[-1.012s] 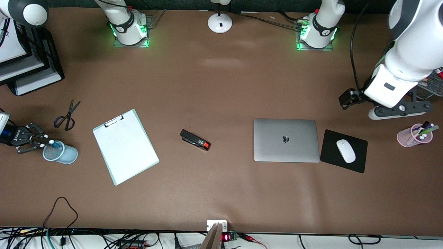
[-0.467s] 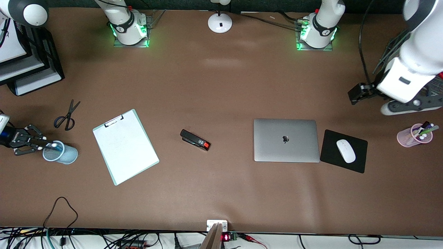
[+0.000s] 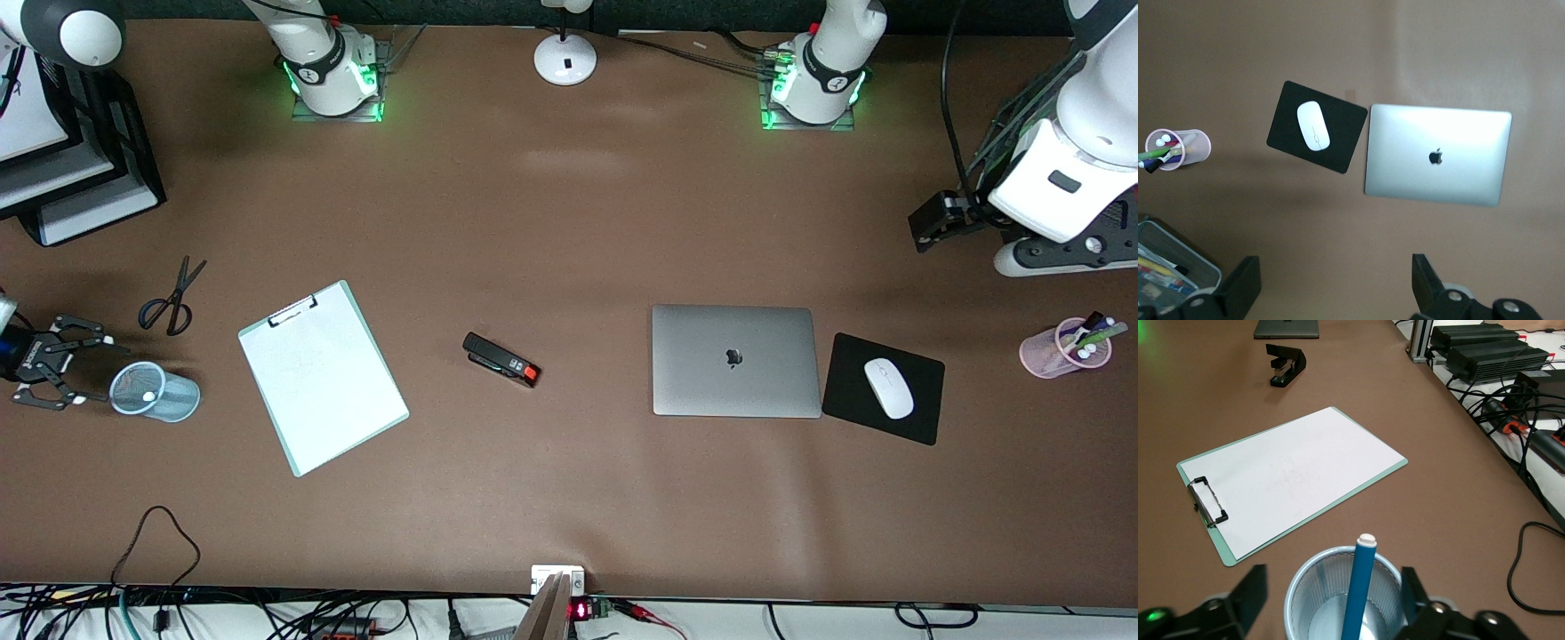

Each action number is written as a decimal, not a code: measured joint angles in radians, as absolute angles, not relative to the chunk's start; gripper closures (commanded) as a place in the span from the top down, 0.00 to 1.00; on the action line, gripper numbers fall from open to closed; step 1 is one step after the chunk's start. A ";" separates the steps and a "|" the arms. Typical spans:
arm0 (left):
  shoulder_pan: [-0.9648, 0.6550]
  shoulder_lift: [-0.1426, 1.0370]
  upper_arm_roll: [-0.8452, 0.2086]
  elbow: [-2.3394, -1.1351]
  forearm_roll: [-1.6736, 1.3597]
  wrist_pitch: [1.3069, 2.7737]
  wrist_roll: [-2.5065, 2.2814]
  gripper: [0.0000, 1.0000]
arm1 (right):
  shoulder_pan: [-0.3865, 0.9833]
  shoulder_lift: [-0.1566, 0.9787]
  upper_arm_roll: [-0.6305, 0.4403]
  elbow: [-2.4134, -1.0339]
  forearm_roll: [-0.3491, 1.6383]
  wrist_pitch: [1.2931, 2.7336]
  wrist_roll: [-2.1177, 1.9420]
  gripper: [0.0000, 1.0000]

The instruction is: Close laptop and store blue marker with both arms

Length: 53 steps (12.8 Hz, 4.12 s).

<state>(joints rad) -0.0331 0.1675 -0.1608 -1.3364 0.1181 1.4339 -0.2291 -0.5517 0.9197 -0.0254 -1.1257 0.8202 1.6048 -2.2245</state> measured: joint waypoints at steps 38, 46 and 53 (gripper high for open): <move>-0.044 -0.102 -0.022 -1.650 0.000 1.521 0.090 1.00 | 0.018 0.263 -0.020 -1.285 0.082 1.424 -0.002 1.00; -0.048 -0.094 -0.031 -1.650 0.000 1.540 0.092 1.00 | 0.022 0.191 -0.148 -1.295 0.000 1.408 0.005 1.00; -0.049 -0.077 -0.031 -1.650 0.000 1.563 0.092 1.00 | 0.036 0.110 -0.138 -1.412 0.000 1.475 0.006 1.00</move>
